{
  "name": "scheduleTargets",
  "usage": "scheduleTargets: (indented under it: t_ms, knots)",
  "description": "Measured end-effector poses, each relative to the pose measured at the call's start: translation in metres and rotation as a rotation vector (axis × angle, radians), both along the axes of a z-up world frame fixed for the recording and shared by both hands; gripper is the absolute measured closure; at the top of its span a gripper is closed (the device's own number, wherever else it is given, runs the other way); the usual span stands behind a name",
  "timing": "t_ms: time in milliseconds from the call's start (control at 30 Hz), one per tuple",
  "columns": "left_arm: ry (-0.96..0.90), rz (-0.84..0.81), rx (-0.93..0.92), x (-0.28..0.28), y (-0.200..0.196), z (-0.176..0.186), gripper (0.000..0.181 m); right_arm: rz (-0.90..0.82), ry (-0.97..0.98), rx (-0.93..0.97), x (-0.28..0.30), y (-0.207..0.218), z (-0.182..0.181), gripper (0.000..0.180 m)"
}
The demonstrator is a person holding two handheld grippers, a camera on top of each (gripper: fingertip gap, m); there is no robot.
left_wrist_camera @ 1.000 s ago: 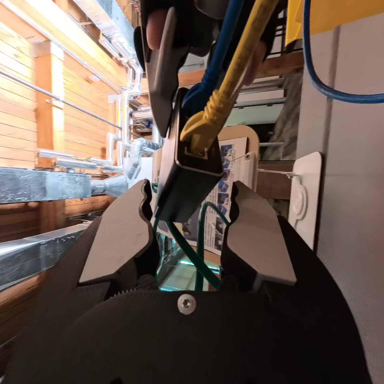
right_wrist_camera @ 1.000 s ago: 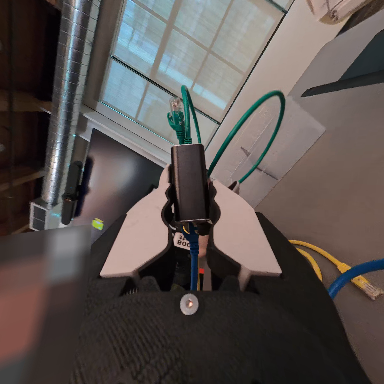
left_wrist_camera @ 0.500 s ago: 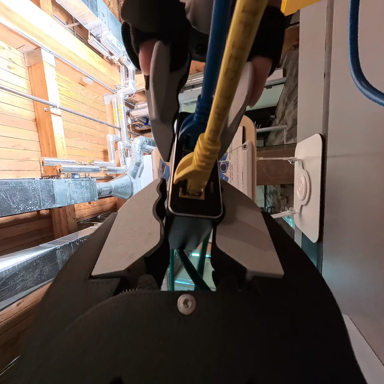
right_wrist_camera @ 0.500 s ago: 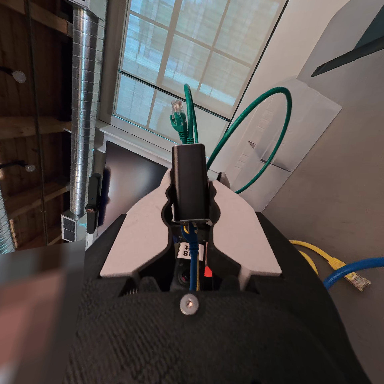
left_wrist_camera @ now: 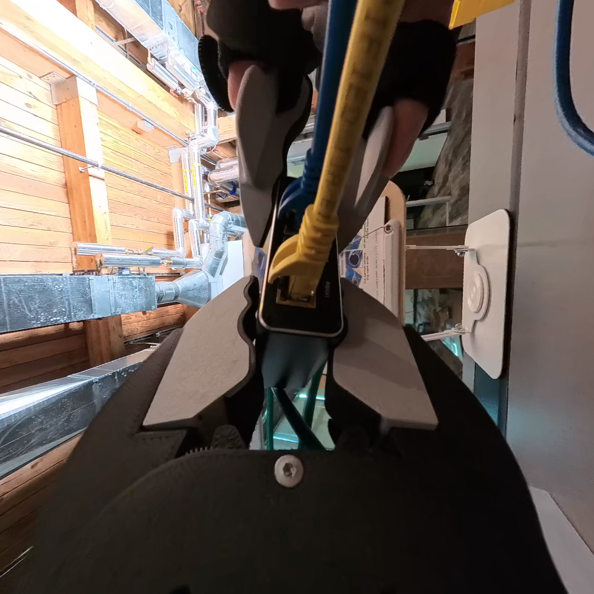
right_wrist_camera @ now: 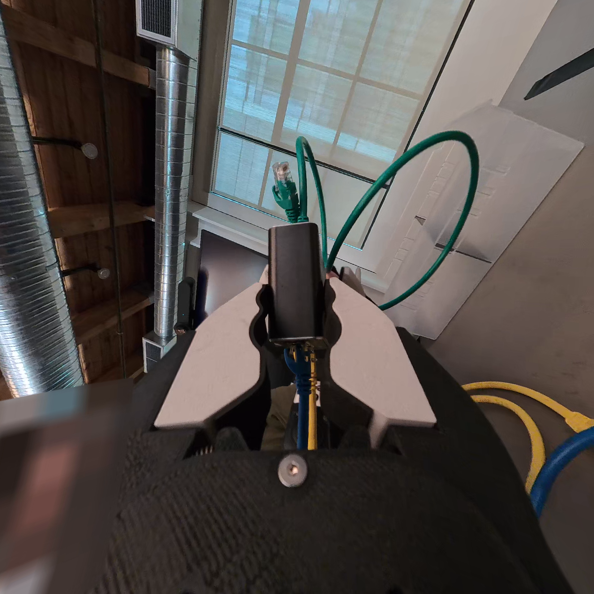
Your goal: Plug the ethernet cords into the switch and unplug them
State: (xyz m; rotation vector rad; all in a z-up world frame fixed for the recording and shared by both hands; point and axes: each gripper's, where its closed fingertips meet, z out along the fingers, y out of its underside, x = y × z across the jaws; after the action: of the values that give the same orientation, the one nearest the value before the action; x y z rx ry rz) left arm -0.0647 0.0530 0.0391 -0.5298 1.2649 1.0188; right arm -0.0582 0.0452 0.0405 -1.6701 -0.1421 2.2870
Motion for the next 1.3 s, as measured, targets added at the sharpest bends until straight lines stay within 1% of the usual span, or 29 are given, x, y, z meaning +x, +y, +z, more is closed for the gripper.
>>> scheduleTargets:
  t_ms: [67, 200, 333, 367, 433, 533, 567, 600, 667, 733, 800, 833, 867, 933, 1033, 1133, 1233, 1300]
  knots:
    - [0.006, 0.005, -0.017, 0.0, 0.002, -0.001, 0.136, -0.002, -0.005, 0.0, 0.0, 0.0, 0.0, 0.147]
    - [0.04, 0.02, -0.013, -0.003, 0.003, -0.006, 0.14, -0.004, -0.025, -0.02, -0.002, 0.003, -0.006, 0.147]
    - [0.052, 0.033, -0.121, -0.005, 0.007, -0.016, 0.145, -0.039, -0.106, 0.001, -0.003, 0.009, -0.017, 0.147]
    - [0.053, 0.033, -0.155, -0.005, 0.007, -0.019, 0.145, -0.071, -0.153, 0.028, -0.002, 0.012, -0.02, 0.148]
    - [0.053, 0.034, -0.213, -0.004, 0.007, -0.023, 0.146, -0.187, -0.233, 0.102, 0.009, 0.025, -0.02, 0.147]
    - [0.023, 0.05, -0.275, -0.008, 0.011, -0.022, 0.145, -0.384, -0.245, 0.28, 0.037, 0.037, 0.011, 0.149]
    - [0.005, 0.052, -0.314, -0.01, 0.012, -0.022, 0.145, -0.449, -0.281, 0.402, 0.044, 0.036, 0.024, 0.152]
    - [-0.018, 0.061, -0.348, -0.014, 0.014, -0.021, 0.146, -0.517, -0.351, 0.565, 0.05, 0.032, 0.038, 0.156]
    - [-0.082, 0.076, -0.408, -0.021, 0.019, -0.015, 0.145, -0.681, -0.526, 0.944, 0.056, 0.017, 0.069, 0.156]
    - [-0.143, 0.091, -0.451, -0.029, 0.023, -0.008, 0.145, -0.886, -0.728, 1.346, 0.057, -0.008, 0.1, 0.158]
    - [-0.201, 0.119, -0.484, -0.038, 0.027, 0.0, 0.145, -1.026, -0.9, 1.716, 0.049, -0.04, 0.123, 0.159]
    - [-0.225, 0.134, -0.502, -0.042, 0.029, 0.003, 0.145, -1.07, -0.966, 1.866, 0.043, -0.055, 0.129, 0.16]
    - [-0.246, 0.137, -0.517, -0.045, 0.029, 0.006, 0.145, -1.092, -1.023, 1.974, 0.038, -0.067, 0.132, 0.161]
    - [-0.286, 0.118, -0.571, -0.047, 0.027, 0.01, 0.145, -1.06, -1.087, 2.112, 0.026, -0.079, 0.129, 0.164]
    - [-0.334, 0.093, -0.608, -0.049, 0.022, 0.019, 0.145, -0.829, -1.105, 2.239, 0.008, -0.084, 0.1, 0.162]
    - [-0.321, 0.094, -0.555, -0.053, 0.019, 0.028, 0.145, -0.63, -1.15, 2.283, 0.001, -0.082, 0.073, 0.159]
    - [-0.301, 0.085, -0.554, -0.049, 0.013, 0.029, 0.145, -0.568, -1.212, 2.296, -0.005, -0.078, 0.06, 0.144]
    - [-0.284, 0.08, -0.567, -0.044, 0.009, 0.026, 0.145, -0.55, -1.249, 2.34, -0.012, -0.075, 0.053, 0.143]
